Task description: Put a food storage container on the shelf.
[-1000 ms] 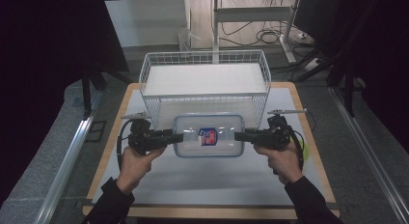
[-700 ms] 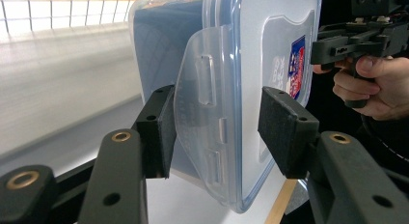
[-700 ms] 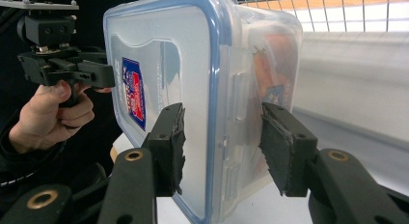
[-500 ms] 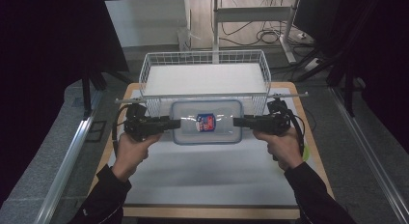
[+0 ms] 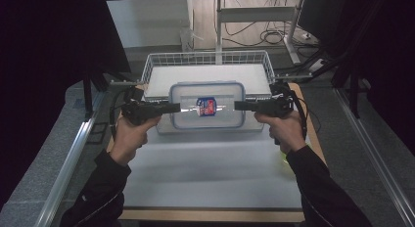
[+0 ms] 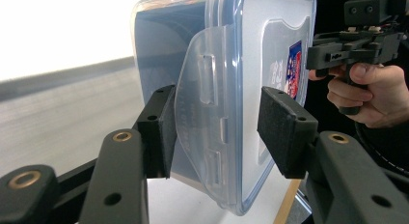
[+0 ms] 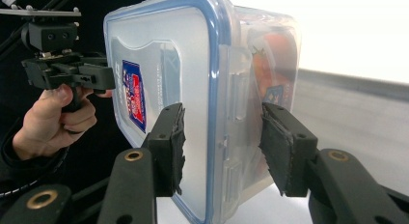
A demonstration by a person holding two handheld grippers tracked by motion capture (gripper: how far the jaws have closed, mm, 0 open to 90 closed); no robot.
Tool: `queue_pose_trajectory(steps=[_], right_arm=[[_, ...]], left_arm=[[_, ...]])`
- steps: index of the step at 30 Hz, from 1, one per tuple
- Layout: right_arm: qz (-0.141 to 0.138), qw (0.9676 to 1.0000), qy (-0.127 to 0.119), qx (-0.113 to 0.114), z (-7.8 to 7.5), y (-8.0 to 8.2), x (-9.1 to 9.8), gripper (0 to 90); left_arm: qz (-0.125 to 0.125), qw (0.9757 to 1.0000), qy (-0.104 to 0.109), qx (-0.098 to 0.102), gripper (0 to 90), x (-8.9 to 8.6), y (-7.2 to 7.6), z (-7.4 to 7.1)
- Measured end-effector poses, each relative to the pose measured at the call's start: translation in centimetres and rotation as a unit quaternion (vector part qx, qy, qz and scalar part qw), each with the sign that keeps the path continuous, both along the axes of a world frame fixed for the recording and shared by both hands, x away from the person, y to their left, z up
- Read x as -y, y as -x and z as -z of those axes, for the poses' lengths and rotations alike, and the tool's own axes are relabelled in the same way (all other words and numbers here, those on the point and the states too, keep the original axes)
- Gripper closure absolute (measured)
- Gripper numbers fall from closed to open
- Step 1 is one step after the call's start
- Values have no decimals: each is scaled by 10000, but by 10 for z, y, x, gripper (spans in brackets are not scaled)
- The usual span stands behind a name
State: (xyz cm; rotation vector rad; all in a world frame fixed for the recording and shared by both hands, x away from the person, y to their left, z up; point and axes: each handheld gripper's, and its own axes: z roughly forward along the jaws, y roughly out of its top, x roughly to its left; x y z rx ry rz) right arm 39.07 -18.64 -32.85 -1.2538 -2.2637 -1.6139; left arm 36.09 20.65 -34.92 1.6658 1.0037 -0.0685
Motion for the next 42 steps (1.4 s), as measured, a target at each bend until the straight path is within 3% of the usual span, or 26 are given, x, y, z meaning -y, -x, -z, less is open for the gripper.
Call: queue_pose_trajectory(steps=[22, 32, 42], right_arm=[[167, 9996, -211, -37, -31, -41, -1, 525], [214, 9996, -204, -42, -40, -62, -8, 525], [266, 9991, -306, -118, -38, -83, -8, 525]], left_arm=[[23, 10000, 87, -36, 503, -4, -47, -36], [-55, 9998, 213, -39, 504, -11, -69, -41], [-168, 9995, 273, -81, 503, -9, -86, -38]])
